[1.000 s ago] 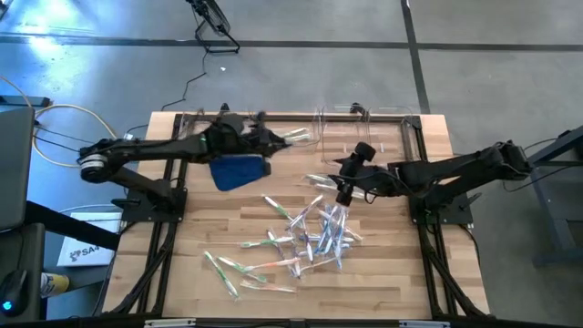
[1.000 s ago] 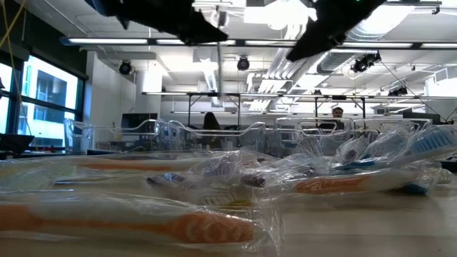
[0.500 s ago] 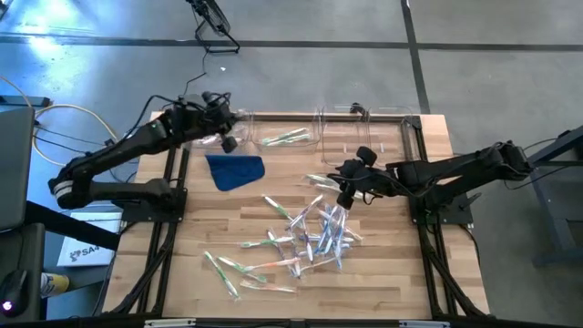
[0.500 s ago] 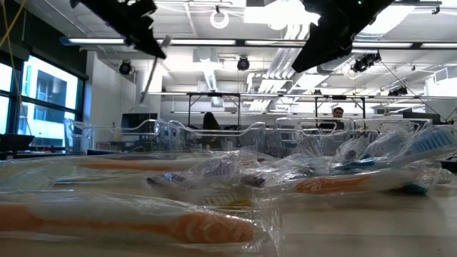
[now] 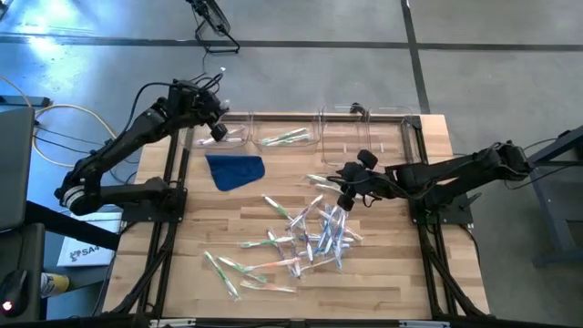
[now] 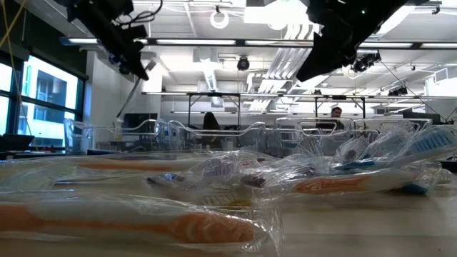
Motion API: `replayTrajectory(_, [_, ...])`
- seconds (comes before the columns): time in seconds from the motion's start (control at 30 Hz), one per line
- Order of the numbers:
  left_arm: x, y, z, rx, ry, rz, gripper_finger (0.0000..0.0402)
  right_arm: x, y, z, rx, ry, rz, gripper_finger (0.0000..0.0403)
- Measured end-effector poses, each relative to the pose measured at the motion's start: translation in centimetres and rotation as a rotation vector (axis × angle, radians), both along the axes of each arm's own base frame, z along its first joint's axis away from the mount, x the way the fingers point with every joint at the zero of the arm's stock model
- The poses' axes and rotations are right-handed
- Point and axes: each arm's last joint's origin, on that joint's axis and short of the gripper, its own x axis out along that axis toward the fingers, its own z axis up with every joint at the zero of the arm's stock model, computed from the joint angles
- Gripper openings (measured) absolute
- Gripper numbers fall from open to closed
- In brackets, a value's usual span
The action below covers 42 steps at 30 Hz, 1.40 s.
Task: Pick & Place Toothbrushes
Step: Put the violet toothbrush into the left transparent bin
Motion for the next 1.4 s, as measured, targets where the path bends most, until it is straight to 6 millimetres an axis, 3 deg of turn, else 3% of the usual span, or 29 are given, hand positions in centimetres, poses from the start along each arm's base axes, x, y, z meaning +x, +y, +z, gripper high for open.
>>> replayTrajectory(0.33, [-1.0,2.2,-2.9,-0.169,0.147,0.068,0.001,-0.2,0.0,-1.4,0.022,-0.029,-0.018,0.0114])
replayTrajectory(0.97, [0.6,5.6,-7.8,-0.325,0.304,0.109,0.001,-0.2,0.0,-1.7,0.04,-0.06,-0.03,0.0114])
replayTrajectory(1.4, [1.1,6.3,-8.6,-0.327,0.306,0.109,0.001,-0.2,0.0,-1.7,0.04,-0.06,-0.03,0.0114])
